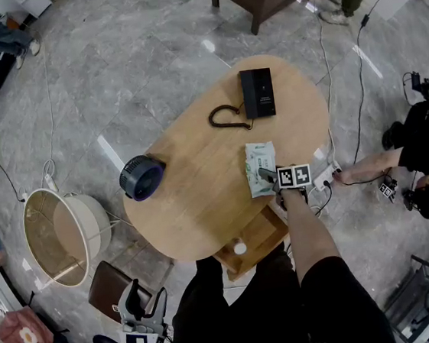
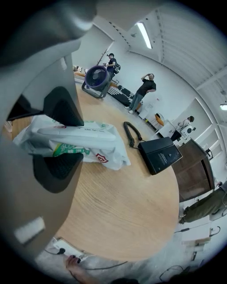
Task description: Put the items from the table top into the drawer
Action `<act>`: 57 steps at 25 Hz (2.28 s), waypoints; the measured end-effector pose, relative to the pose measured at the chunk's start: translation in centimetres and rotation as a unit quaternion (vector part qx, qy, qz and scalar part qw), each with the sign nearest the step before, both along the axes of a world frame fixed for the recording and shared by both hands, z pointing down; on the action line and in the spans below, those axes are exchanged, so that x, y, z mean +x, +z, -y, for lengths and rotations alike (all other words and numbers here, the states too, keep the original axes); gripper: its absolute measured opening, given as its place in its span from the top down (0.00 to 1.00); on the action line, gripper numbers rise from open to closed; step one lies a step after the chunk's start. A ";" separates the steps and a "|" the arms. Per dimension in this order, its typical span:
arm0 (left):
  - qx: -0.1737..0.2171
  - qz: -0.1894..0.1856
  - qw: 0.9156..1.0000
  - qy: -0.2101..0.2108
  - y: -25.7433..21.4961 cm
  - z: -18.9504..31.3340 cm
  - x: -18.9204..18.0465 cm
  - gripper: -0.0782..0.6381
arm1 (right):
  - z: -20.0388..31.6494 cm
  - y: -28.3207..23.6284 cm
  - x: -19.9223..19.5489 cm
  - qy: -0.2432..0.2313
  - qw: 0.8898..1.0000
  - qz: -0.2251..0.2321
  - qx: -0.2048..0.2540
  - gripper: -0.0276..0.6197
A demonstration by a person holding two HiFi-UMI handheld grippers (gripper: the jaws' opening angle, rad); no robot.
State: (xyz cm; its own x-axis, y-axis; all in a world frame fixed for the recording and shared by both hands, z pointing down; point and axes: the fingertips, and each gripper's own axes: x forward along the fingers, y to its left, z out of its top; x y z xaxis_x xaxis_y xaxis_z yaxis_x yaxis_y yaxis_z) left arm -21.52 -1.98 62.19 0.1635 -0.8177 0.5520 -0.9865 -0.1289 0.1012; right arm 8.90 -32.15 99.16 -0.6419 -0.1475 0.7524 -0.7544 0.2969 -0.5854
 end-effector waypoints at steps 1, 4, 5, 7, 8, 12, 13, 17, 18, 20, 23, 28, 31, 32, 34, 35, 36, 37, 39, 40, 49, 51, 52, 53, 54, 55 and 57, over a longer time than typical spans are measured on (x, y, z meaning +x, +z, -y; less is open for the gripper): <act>0.000 0.000 1.000 0.000 0.0 0.0 0.0 0.48 | 0.0 -0.2 -0.1 0.001 1.000 0.003 0.006 0.62; 0.001 -0.002 1.000 0.002 0.1 0.0 0.2 0.48 | 0.1 -0.9 -0.3 0.005 1.000 0.015 0.021 0.65; -0.001 -0.002 1.000 0.003 0.2 -0.1 0.3 0.48 | 0.2 -1.2 -0.4 0.005 1.000 0.018 0.025 0.66; -0.004 -0.004 1.000 0.006 0.5 -0.2 0.4 0.48 | 0.2 -1.7 -0.7 0.004 0.999 0.030 0.032 0.68; -0.004 -0.004 1.000 0.008 0.5 -0.2 0.5 0.48 | 0.2 -2.0 -0.8 0.005 0.999 0.039 0.033 0.68; -0.004 -0.007 1.000 0.018 0.5 -0.1 0.9 0.48 | -0.2 -3.0 -1.2 0.010 0.997 0.067 0.036 0.69; -0.005 -0.007 1.000 0.020 0.6 -0.2 1.0 0.48 | -0.5 -3.3 -1.3 0.009 0.996 0.076 0.037 0.69; -0.007 -0.010 1.000 0.026 0.6 -0.4 0.9 0.48 | -2.8 -4.9 -1.2 0.000 0.994 0.101 0.042 0.70; -0.007 -0.011 0.999 0.029 0.6 -0.3 0.9 0.48 | -3.5 -5.4 -1.1 -0.002 0.993 0.106 0.045 0.70; -0.006 -0.015 0.999 0.036 0.7 -0.1 1.2 0.48 | -5.2 -6.1 -0.8 -0.002 0.992 0.118 0.046 0.70; -0.004 -0.016 0.998 0.054 1.0 0.3 1.9 0.48 | -8.2 -6.0 -0.1 0.007 0.991 0.132 0.029 0.71; -0.007 -0.019 0.996 0.083 1.4 0.6 2.8 0.48 | -14.3 -5.9 0.8 0.038 0.986 0.165 -0.006 0.72; -0.011 -0.021 0.995 0.098 1.4 0.5 3.3 0.48 | -17.8 -6.2 1.4 0.055 0.982 0.180 -0.018 0.73; -0.010 -0.020 0.994 0.104 1.4 0.5 3.5 0.48 | -18.7 -6.1 1.6 0.060 0.981 0.182 -0.021 0.73; -0.006 -0.020 0.993 0.117 1.4 0.8 4.0 0.48 | -20.1 -6.0 2.1 0.065 0.981 0.182 -0.026 0.73; -0.006 -0.021 0.992 0.121 1.4 0.9 4.3 0.48 | -20.7 -5.9 2.4 0.067 0.981 0.182 -0.028 0.73; -0.006 -0.022 0.992 0.125 1.4 1.0 4.6 0.48 | -21.2 -5.8 2.6 0.069 0.980 0.182 -0.030 0.73; -0.005 -0.022 0.992 0.128 1.4 1.1 4.8 0.48 | -21.7 -5.7 2.9 0.071 0.980 0.181 -0.032 0.73; -0.005 -0.022 0.990 0.136 1.5 1.2 5.3 0.48 | -22.7 -5.6 3.4 0.074 0.981 0.178 -0.036 0.73; -0.005 -0.023 0.990 0.140 1.5 1.2 5.5 0.48 | -23.1 -5.5 3.8 0.074 0.981 0.175 -0.038 0.73; -0.010 -0.026 0.985 0.170 2.4 2.0 7.5 0.48 | -26.2 -3.2 6.0 0.091 0.981 0.158 -0.058 0.74; -0.010 -0.026 0.984 0.175 2.4 2.1 7.8 0.48 | -26.8 -2.6 6.2 0.095 0.981 0.156 -0.063 0.74; -0.010 -0.025 0.984 0.177 2.4 2.2 7.9 0.48 | -27.1 -2.3 6.3 0.098 0.981 0.155 -0.065 0.75; -0.009 -0.024 0.984 0.178 2.4 2.2 8.0 0.48 | -27.4 -2.0 6.4 0.101 0.981 0.154 -0.068 0.75; -0.010 -0.024 0.983 0.180 2.4 2.1 8.0 0.48 | -27.7 -1.7 6.5 0.104 0.980 0.154 -0.071 0.75; -0.011 -0.023 0.983 0.181 2.5 2.0 8.1 0.48 | -28.0 -1.4 6.7 0.108 0.979 0.153 -0.075 0.75; -0.016 -0.023 0.983 0.181 2.7 1.9 8.2 0.48 | -28.4 -0.5 6.8 0.115 0.979 0.150 -0.082 0.75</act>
State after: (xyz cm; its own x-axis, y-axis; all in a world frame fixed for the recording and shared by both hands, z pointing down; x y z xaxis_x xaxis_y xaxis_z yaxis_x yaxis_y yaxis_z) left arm -13.36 -3.84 64.92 0.4668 -0.6834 0.5614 -0.8705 -0.4672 0.1551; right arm 15.71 -3.79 98.68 -0.8011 -0.2079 0.5613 -0.5776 0.0228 -0.8160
